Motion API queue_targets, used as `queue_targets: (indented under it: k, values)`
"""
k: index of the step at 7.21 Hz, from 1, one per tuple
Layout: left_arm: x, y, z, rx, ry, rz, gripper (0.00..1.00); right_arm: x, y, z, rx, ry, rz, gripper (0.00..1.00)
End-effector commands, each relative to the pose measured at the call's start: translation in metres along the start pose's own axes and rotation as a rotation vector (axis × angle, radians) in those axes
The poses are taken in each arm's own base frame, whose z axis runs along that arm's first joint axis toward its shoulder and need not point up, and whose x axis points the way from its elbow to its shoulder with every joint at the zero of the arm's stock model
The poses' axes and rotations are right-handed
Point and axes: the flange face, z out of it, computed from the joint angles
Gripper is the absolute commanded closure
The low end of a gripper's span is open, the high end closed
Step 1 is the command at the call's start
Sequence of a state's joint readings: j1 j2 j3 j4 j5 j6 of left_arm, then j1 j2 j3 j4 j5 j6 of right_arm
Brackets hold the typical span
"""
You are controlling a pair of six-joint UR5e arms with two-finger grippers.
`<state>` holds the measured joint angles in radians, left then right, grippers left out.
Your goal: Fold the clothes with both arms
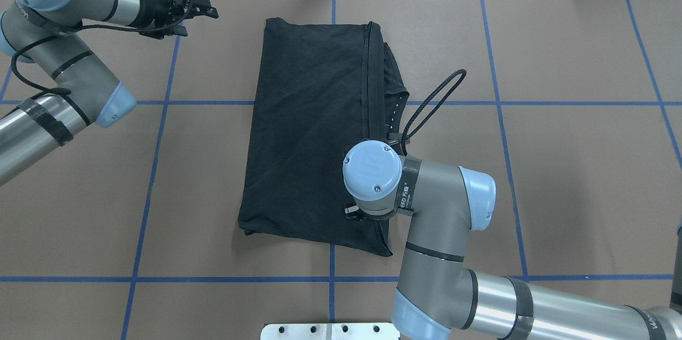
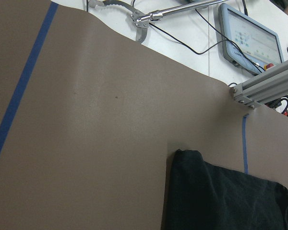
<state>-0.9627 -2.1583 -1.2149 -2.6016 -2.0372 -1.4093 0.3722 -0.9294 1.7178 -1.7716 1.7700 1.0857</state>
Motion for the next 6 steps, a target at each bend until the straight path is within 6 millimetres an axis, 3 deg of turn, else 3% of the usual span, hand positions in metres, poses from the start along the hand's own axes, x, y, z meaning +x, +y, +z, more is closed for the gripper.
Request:
queue_targets:
  k: [1, 3, 4, 5, 6]
  values:
    - [0.000, 0.001, 0.001, -0.002, 0.000, -0.001, 0.00, 0.009, -0.008, -0.001, 0.008, 0.006, 0.005, 0.53]
    - [0.000, 0.001, 0.001, -0.002, 0.000, -0.003, 0.00, 0.015, -0.009, -0.001, -0.003, 0.028, -0.012, 0.53]
    - [0.000, 0.001, 0.001, -0.002, 0.000, -0.001, 0.00, 0.009, -0.008, -0.007, 0.000, 0.014, -0.018, 0.50]
    - [0.000, 0.001, 0.001, -0.002, 0.000, -0.001, 0.00, -0.003, -0.003, -0.013, -0.004, -0.005, -0.031, 0.41]
    - [0.000, 0.001, 0.001, -0.002, 0.000, -0.001, 0.00, -0.014, 0.012, -0.008, -0.013, -0.006, -0.041, 0.36]
